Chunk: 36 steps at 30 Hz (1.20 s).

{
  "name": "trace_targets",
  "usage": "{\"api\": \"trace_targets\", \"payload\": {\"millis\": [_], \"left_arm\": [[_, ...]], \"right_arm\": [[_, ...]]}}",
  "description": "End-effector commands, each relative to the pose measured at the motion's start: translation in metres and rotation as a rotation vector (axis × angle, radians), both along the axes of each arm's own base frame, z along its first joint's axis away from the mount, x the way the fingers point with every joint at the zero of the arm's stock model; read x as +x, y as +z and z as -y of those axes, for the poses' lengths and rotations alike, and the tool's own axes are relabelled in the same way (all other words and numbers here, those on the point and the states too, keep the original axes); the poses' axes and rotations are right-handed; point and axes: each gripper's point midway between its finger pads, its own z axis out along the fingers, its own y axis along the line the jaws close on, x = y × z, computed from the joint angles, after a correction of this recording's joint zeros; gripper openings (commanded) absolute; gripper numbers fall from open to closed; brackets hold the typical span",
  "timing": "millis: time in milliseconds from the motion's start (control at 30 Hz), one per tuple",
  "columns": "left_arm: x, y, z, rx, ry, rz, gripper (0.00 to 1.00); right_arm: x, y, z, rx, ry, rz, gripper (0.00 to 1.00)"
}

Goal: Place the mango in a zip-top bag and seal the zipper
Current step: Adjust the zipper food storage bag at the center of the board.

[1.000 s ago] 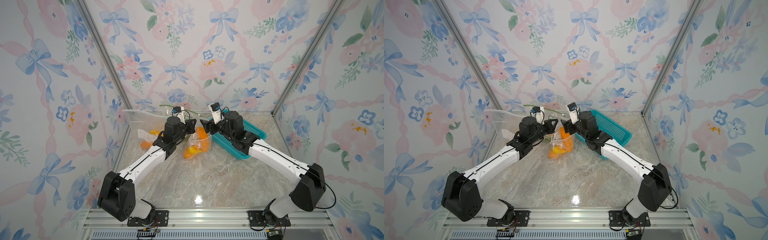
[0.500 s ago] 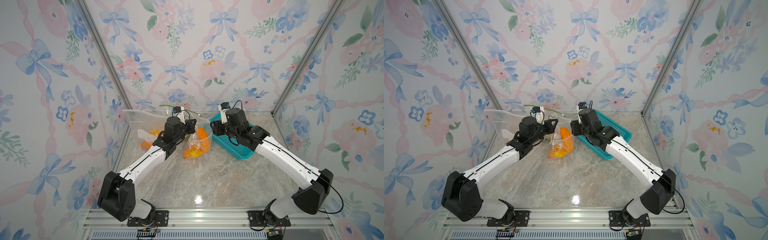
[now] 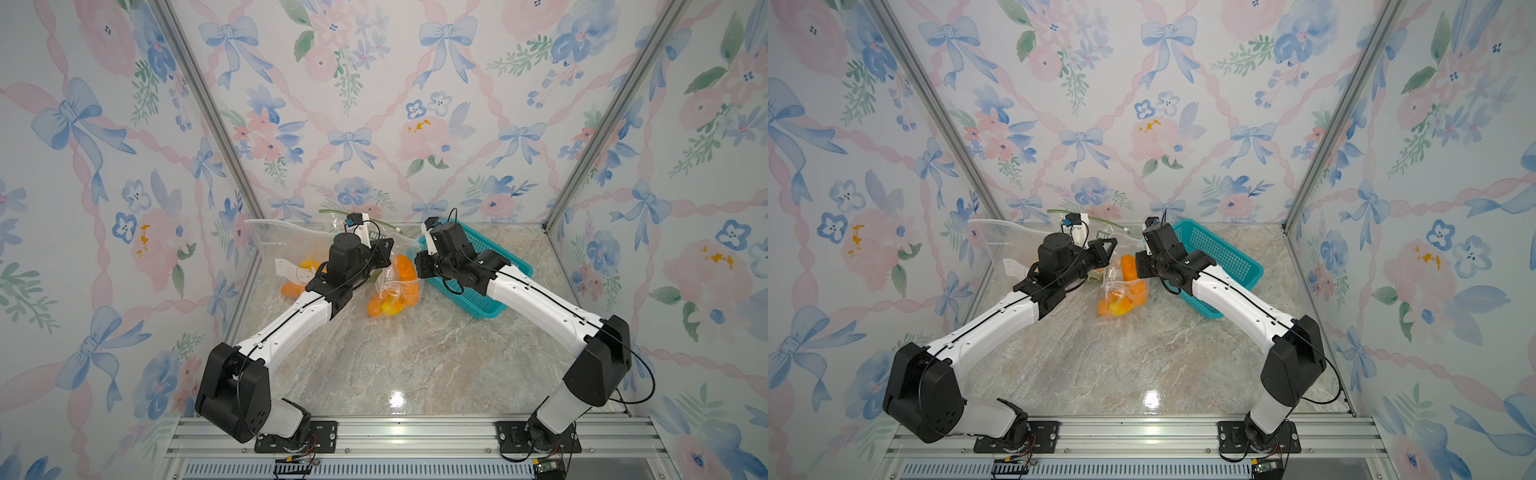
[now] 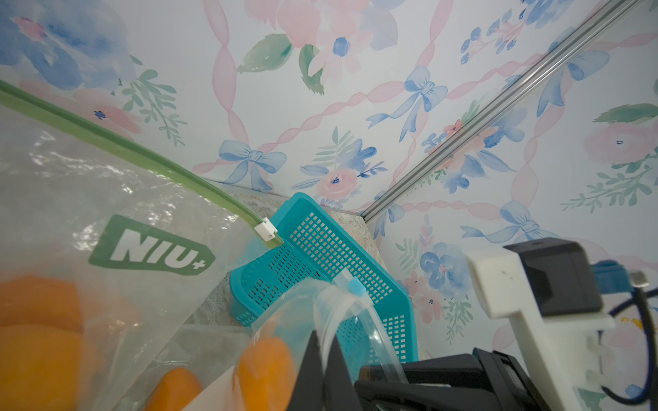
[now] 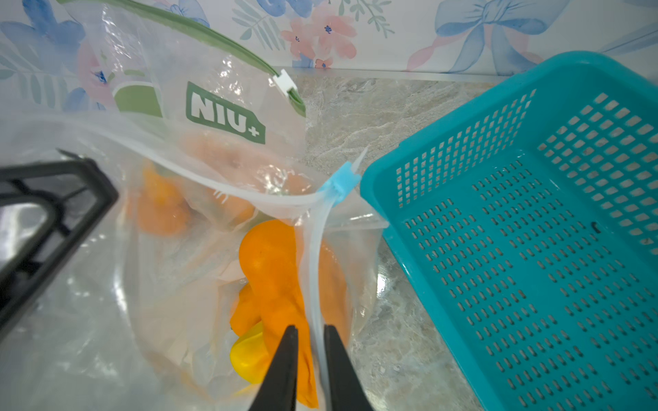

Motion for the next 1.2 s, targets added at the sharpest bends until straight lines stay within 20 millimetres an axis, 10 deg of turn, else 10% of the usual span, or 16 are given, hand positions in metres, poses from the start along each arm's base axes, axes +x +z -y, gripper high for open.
{"api": "trace_targets", "payload": {"millis": [0,167,367,733,933,1167], "left_arm": [[0.000,0.019,0.003,-0.023,-0.021,0.045,0.00],[-0.003,0.031,0.005,-0.037,-0.037,0.066,0.02],[-0.018,0.062,-0.003,-0.061,-0.073,0.137,0.37],[-0.042,0.109,-0.108,-0.119,0.101,0.250,0.57],[-0.048,0.106,-0.141,-0.127,0.164,0.246,0.59],[-0.045,0.089,-0.132,-0.050,0.072,0.248,0.63]], "right_arm": [[0.001,0.007,-0.001,-0.049,0.029,0.007,0.07],[-0.001,0.022,0.001,-0.140,0.097,0.072,0.02],[-0.009,0.053,0.001,-0.222,0.217,0.134,0.01],[-0.018,0.092,0.004,-0.401,0.371,0.206,0.00],[-0.030,0.096,-0.007,-0.464,0.537,0.247,0.00],[-0.046,0.106,-0.007,-0.564,0.768,0.409,0.00]]}}
